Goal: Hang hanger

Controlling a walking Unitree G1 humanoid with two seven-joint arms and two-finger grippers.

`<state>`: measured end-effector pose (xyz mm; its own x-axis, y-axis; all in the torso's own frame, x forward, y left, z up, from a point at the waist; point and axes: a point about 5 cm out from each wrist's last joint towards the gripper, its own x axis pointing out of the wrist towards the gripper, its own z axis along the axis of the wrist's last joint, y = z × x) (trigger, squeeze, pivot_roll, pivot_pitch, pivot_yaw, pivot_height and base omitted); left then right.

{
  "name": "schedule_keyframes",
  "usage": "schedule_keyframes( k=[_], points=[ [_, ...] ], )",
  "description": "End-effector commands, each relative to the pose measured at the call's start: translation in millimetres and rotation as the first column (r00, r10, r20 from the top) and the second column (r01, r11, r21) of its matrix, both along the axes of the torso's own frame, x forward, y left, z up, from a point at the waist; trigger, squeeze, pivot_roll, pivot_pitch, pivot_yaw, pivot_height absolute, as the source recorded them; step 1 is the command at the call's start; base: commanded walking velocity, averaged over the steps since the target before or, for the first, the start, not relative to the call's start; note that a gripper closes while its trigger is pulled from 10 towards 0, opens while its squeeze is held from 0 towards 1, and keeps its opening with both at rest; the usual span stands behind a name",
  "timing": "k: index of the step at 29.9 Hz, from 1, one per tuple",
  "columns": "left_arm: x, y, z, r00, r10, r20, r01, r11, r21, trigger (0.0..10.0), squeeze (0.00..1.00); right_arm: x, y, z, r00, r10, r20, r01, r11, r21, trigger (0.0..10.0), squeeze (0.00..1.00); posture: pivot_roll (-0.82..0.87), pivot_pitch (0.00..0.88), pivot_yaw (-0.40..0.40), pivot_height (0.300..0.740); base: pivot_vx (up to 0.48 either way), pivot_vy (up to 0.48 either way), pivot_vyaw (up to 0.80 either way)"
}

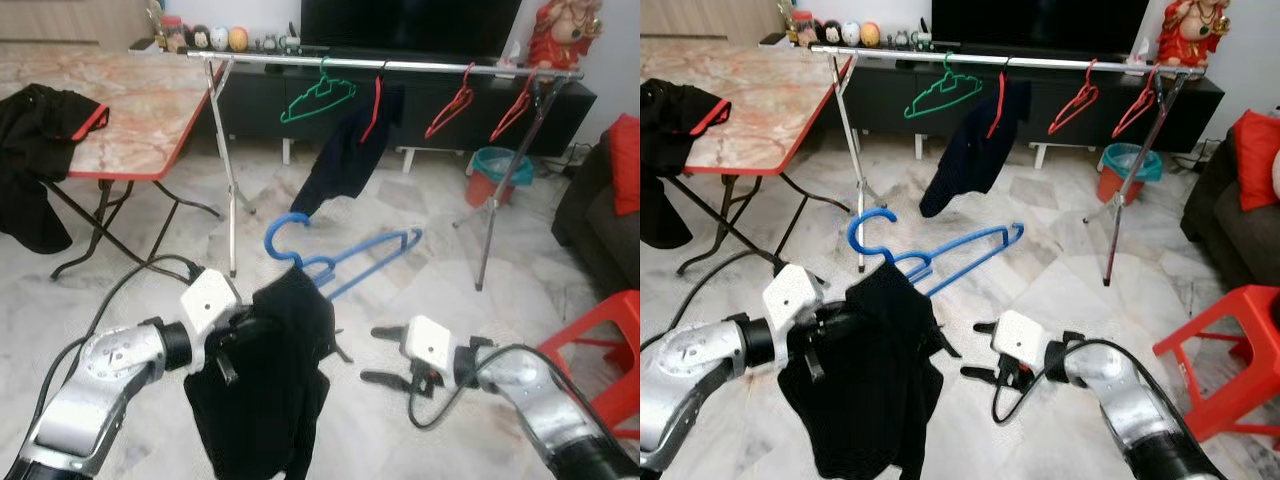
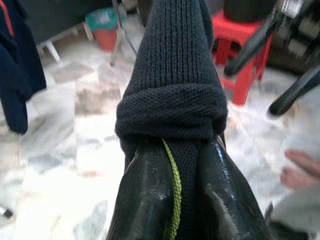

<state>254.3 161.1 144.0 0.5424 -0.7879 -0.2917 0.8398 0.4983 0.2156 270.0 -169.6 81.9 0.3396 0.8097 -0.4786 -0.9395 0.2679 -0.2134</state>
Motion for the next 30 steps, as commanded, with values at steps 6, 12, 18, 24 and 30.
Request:
schedule_keyframes(
  k=[6,12,18,24,30],
  points=[
    [6.3,2.2,-11,0.999,0.01,0.035,-0.014,0.992,0.122,10.0,0.0,-11.2,1.0,24,0.993,0.117,-0.006,-0.117,0.993,0.026,10.0,0.0,0.07,0.0,-0.023,0.74,0.0,0.0,0.0],
    [2.3,-0.9,-15,0.997,-0.072,0.005,0.07,0.979,0.19,10.0,0.0,-2.3,1.2,35,0.996,0.089,0.027,-0.091,0.991,0.094,10.0,0.0,0.08,0.0,-0.031,0.74,0.0,0.0,0.0],
    [-6.3,-0.4,-22,0.989,-0.142,-0.038,0.147,0.955,0.256,10.0,0.0,16.9,3.1,55,0.99,0.007,0.138,-0.028,0.988,0.152,10.0,0.0,0.09,0.0,-0.036,0.74,0.0,0.0,0.0],
    [-11.5,-4.4,-21,0.984,-0.172,-0.053,0.179,0.953,0.243,10.0,0.0,21.7,6.8,63,0.986,-0.011,0.166,-0.023,0.979,0.2,10.0,0.0,0.09,0.0,-0.031,0.74,0.0,0.0,0.0],
    [-13.5,-9.8,-9,0.973,-0.224,-0.049,0.229,0.952,0.205,10.0,0.0,14.3,10.1,42,0.994,0.057,0.089,-0.07,0.987,0.146,10.0,0.0,0.1,0.0,-0.033,0.74,0.0,0.0,0.0]
  ],
)
